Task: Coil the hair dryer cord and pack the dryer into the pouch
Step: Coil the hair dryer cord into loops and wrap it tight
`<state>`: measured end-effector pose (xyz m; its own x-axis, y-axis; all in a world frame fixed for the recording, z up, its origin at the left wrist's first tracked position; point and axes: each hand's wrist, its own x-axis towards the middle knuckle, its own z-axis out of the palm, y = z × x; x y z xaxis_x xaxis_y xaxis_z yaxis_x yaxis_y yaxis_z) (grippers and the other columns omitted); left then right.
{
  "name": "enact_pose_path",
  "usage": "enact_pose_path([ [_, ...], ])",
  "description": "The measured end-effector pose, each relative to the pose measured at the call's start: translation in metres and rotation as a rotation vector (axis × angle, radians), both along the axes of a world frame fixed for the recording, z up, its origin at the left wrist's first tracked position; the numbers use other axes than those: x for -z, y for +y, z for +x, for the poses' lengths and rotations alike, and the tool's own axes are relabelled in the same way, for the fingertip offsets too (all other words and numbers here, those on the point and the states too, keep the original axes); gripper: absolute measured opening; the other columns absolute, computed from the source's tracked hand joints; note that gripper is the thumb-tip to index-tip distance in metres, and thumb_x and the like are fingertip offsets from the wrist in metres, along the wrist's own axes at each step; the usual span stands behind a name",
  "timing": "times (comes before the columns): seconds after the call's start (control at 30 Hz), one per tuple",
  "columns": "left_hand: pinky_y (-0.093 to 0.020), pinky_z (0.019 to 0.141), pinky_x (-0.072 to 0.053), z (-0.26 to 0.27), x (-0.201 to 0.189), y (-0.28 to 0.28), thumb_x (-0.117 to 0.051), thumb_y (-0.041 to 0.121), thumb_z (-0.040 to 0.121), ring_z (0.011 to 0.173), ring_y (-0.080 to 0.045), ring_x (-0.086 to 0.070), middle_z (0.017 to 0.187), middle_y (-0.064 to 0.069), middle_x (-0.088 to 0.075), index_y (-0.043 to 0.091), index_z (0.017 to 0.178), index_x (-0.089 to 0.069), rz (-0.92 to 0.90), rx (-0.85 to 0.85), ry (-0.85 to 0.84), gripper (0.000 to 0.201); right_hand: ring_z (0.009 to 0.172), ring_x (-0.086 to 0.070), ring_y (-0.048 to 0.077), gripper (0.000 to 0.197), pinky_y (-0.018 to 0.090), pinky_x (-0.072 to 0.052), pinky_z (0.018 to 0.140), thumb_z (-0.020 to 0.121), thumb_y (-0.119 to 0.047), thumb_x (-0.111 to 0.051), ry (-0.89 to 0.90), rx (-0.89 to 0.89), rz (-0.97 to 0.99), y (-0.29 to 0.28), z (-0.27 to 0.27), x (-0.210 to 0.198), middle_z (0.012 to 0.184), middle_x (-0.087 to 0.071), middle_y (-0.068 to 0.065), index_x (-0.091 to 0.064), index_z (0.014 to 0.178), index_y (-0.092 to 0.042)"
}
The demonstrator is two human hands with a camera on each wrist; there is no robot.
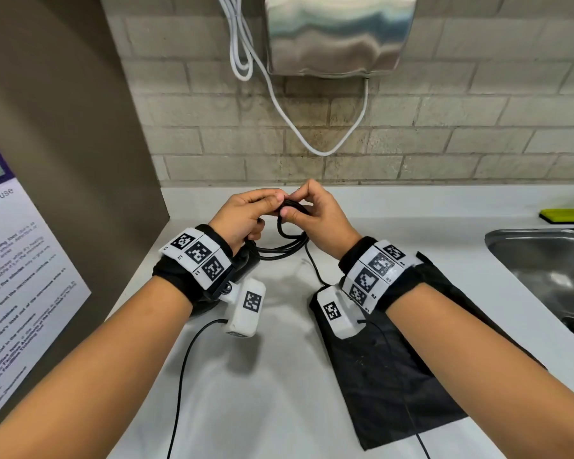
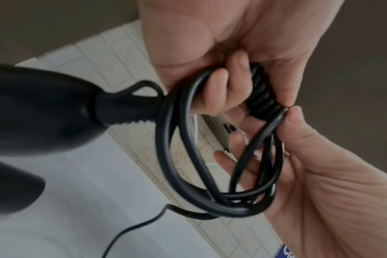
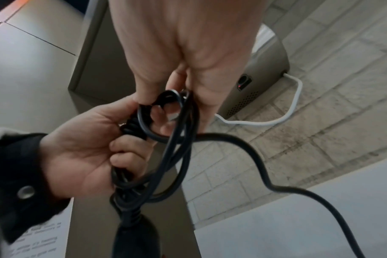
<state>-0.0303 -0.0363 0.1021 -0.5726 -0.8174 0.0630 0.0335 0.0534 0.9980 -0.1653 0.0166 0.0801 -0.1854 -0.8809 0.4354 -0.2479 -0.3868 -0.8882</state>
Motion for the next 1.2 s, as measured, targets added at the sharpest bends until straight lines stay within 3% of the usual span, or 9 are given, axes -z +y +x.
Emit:
enact_pose_path([
  [0.2,-0.016,0.038,-0.016,0.001,-0.003,0.001,-0.065,0.02,0.083,0.035,-0.003,-0.025,0.063,0.006,-0.058,0.02,0.086,-0.067,0.011,-0.05,0.005,0.003,0.081,-0.056,0.015,0.012,0.035,-0.049,0.079,0.087,-0.023,-0.052,0.296,-0.064,0.006,-0.003,0.0,0.002,0.084,-0.055,-0.002,-0.043,0.093,-0.018],
  [0.27,-0.015,0.037,-0.016,0.001,-0.006,0.002,-0.064,0.017,0.084,0.035,-0.002,-0.024,0.063,0.005,-0.06,0.019,0.086,-0.066,0.001,-0.057,0.004,0.003,0.074,-0.059,0.006,0.008,0.023,-0.05,0.073,0.093,-0.018,-0.048,0.283,-0.11,0.05,-0.003,-0.003,0.008,0.079,-0.056,-0.004,-0.047,0.099,-0.012],
  [0.4,-0.015,0.037,-0.016,0.007,-0.012,0.0,-0.058,0.02,0.089,0.034,-0.002,-0.022,0.063,0.005,-0.062,0.021,0.089,-0.066,0.012,-0.058,0.035,0.007,0.065,-0.062,0.0,0.01,0.019,-0.051,0.07,0.094,-0.006,-0.046,0.128,-0.123,0.129,-0.003,-0.009,0.015,0.075,-0.057,0.0,-0.054,0.088,-0.007],
  [0.53,-0.014,0.037,-0.016,0.01,-0.015,-0.001,-0.058,0.021,0.089,0.034,-0.002,-0.022,0.062,0.009,-0.063,0.02,0.088,-0.065,0.03,-0.044,0.041,0.008,0.06,-0.055,-0.002,0.021,0.011,-0.042,0.059,0.096,-0.014,-0.046,0.239,-0.099,0.181,-0.002,-0.01,0.016,0.071,-0.057,-0.005,-0.06,0.088,-0.001],
  [0.6,-0.013,0.036,-0.017,0.014,-0.017,-0.003,-0.057,0.02,0.089,0.034,-0.001,-0.022,0.06,0.009,-0.063,0.018,0.086,-0.064,0.05,-0.049,0.062,0.007,0.05,-0.044,-0.003,0.04,0.013,-0.035,0.058,0.096,-0.025,-0.041,0.219,-0.09,0.17,0.002,-0.016,0.014,0.058,-0.047,-0.01,-0.06,0.075,0.002],
  [0.7,-0.012,0.036,-0.017,0.018,-0.021,-0.004,-0.058,0.019,0.088,0.033,-0.001,-0.021,0.063,0.007,-0.064,0.018,0.085,-0.064,0.082,-0.074,0.057,0.006,0.053,-0.037,0.001,0.047,0.017,-0.032,0.06,0.094,-0.036,-0.026,0.211,-0.009,0.183,0.005,-0.026,0.006,0.053,-0.042,-0.012,-0.058,0.067,-0.013],
  [0.9,-0.014,0.037,-0.014,0.015,-0.023,0.006,-0.058,0.028,0.088,0.032,-0.002,-0.018,0.058,0.006,-0.062,0.019,0.078,-0.063,0.095,-0.056,-0.005,0.015,0.069,-0.045,0.019,0.022,0.03,-0.036,0.067,0.092,-0.021,-0.049,0.476,0.093,0.219,0.001,-0.029,-0.013,0.072,-0.051,0.012,-0.055,0.072,-0.017],
  [1.1,-0.015,0.04,-0.02,0.012,-0.025,0.011,-0.059,0.027,0.088,0.033,-0.002,-0.021,0.057,0.009,-0.065,0.019,0.078,-0.062,0.06,0.035,-0.157,0.013,0.055,-0.039,0.012,0.022,0.025,-0.029,0.057,0.093,-0.015,-0.05,0.605,0.374,0.034,-0.002,-0.022,-0.045,0.057,-0.041,-0.005,-0.059,0.085,0.003],
  [1.2,-0.017,0.042,-0.037,0.014,-0.028,0.01,-0.058,0.028,0.088,0.034,-0.002,-0.028,0.065,0.009,-0.066,0.019,0.082,-0.064,0.06,0.073,-0.182,0.013,0.053,-0.037,0.002,0.02,0.014,-0.029,0.05,0.092,-0.014,-0.05,0.559,0.417,-0.069,0.002,-0.014,-0.054,0.055,-0.039,-0.01,-0.059,0.082,0.001],
])
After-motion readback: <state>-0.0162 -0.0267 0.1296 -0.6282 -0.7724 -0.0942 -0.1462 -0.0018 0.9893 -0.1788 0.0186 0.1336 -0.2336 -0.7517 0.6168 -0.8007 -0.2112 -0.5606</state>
